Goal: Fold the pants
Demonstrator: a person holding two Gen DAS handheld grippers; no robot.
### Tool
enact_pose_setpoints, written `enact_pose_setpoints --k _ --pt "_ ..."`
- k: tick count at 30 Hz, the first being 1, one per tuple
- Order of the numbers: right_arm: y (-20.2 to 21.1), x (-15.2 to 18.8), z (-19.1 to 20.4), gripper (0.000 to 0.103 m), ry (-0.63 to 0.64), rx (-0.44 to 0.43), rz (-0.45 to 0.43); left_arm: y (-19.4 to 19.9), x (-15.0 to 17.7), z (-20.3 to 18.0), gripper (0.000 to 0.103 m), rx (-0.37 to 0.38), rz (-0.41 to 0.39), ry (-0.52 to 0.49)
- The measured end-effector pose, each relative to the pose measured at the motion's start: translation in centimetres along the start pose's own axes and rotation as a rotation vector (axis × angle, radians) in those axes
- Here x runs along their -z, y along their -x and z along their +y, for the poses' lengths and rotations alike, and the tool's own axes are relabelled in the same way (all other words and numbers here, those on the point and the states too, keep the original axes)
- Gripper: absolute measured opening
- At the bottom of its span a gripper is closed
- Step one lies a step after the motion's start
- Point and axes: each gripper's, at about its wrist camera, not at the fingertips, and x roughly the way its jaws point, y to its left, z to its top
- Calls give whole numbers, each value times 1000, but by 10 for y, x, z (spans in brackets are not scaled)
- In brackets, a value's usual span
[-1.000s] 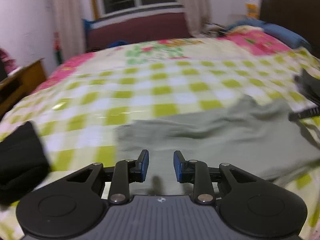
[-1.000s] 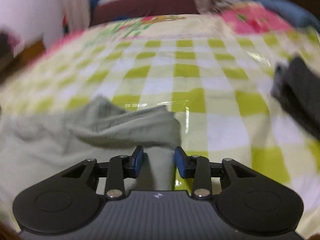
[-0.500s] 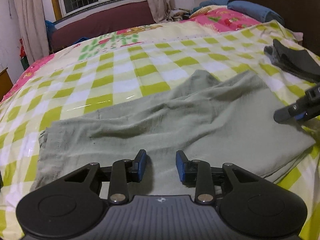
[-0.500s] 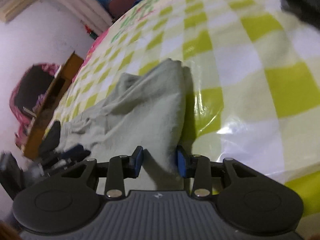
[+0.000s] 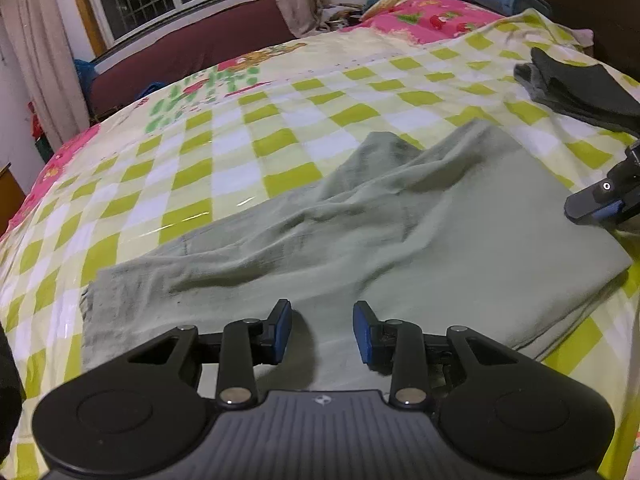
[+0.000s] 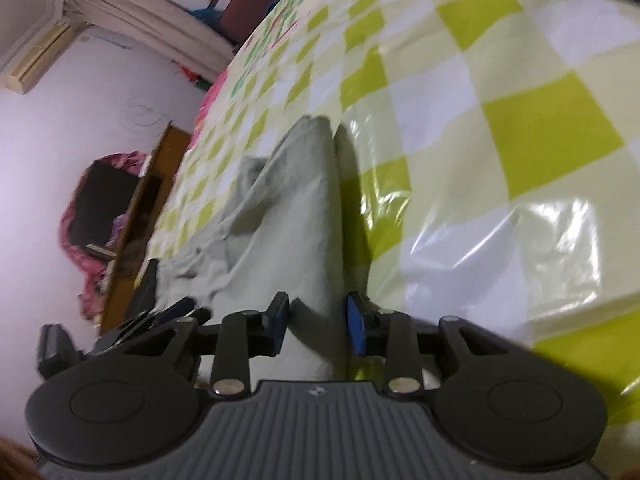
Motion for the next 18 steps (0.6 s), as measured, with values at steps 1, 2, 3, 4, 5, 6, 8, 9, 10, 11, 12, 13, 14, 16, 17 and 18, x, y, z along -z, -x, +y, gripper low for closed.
enact_pose_setpoints --k 1,2,3,4,5,6,8,9,10,11,12,13,14,16,17,18 --pt "-4 -2 0 34 -9 -14 2 -1 0 -2 47 -1 3 -6" --pt "-7 -3 0 35 -16 -40 3 -3 -1 -4 47 -4 7 -12" --pt "-13 -4 2 35 -25 -67 5 -4 -2 -6 47 -6 11 -17" --pt "-16 -7 3 35 -28 -92 8 -4 -3 -7 47 -7 14 -21" --pt "-22 -8 7 35 -26 -124 6 -3 -4 -8 47 -5 16 -25" --pt "-26 -10 10 35 -25 -147 -1 -3 -5 -9 47 -3 18 -28" --pt "-33 -15 13 30 -20 -79 -7 -5 -6 -13 47 -9 23 -44" --pt "-39 -18 11 22 -26 -45 2 -6 -6 -14 47 -14 27 -51" --pt "-42 -20 6 14 -51 -45 1 -6 -6 -15 47 -17 29 -55" --pt "-43 -22 0 13 -97 -64 -2 -6 -6 -16 47 -19 31 -56" --pt "-43 -22 -3 13 -150 -89 -8 -6 -6 -16 47 -21 33 -55" --pt "-43 -20 -1 10 -164 -104 -15 -5 -7 -17 47 -25 38 -52" --pt "-43 -17 5 9 -150 -106 -19 -5 -7 -18 47 -27 43 -50" --pt "-38 -10 14 7 -129 -113 -35 -4 -9 -22 47 -12 54 -50" --pt "-30 -7 14 6 -135 -126 -60 -2 -9 -25 47 14 58 -49" --pt "-22 -5 12 5 -149 -135 -88 0 -10 -30 47 41 58 -49"
